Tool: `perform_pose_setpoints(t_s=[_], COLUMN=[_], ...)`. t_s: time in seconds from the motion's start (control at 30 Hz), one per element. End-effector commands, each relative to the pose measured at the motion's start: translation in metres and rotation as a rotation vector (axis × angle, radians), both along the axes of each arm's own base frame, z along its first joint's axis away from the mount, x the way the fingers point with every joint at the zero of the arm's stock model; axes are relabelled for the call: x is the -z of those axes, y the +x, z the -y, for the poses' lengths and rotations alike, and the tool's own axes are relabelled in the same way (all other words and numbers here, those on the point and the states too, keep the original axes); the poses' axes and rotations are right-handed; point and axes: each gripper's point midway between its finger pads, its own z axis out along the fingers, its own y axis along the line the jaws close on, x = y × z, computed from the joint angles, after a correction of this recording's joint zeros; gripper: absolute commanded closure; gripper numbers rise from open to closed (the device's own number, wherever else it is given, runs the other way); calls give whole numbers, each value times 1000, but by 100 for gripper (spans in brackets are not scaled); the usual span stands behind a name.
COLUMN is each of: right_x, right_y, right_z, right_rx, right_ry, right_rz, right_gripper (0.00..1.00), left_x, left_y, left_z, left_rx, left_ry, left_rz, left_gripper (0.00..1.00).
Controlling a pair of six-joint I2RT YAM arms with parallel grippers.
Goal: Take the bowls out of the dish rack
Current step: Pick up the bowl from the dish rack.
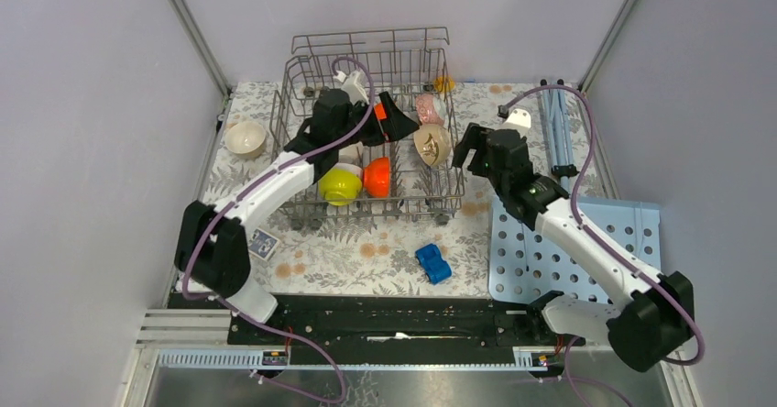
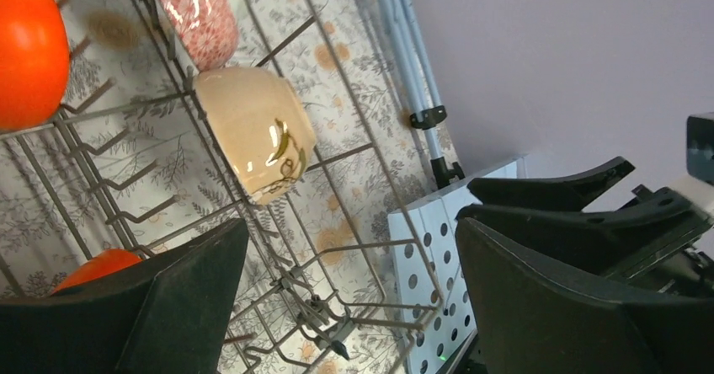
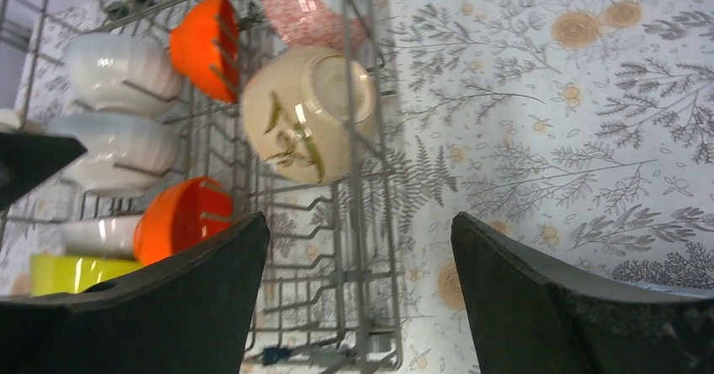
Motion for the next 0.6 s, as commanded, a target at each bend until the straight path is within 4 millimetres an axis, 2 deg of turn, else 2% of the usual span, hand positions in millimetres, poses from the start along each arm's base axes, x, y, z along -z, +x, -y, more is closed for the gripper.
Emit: perform_pose_setpoints(t_s=[0.0, 0.1, 0.23, 0.4, 0.57], right_x=[4, 5, 20, 38, 48], right_y=[27, 33, 42, 46, 45], right_z=[3, -7, -15, -16, -19], right_rx=[-30, -76, -83, -70, -73], right_ry=[118, 168, 180, 170, 180], right_rz=[20, 28, -16, -51, -83], right_gripper=[16, 20, 23, 28, 36], left_x=[-14, -15, 12, 25, 44], left_y=[19, 29, 47, 54, 63], left_z=[16, 20, 18, 33, 22], left_rx=[-5, -36, -107, -77, -104], left_ry=[-81, -113, -71, -132, -147], left_rz=[-4, -2, -82, -164, -222], left_gripper=[4, 5, 8, 16, 20])
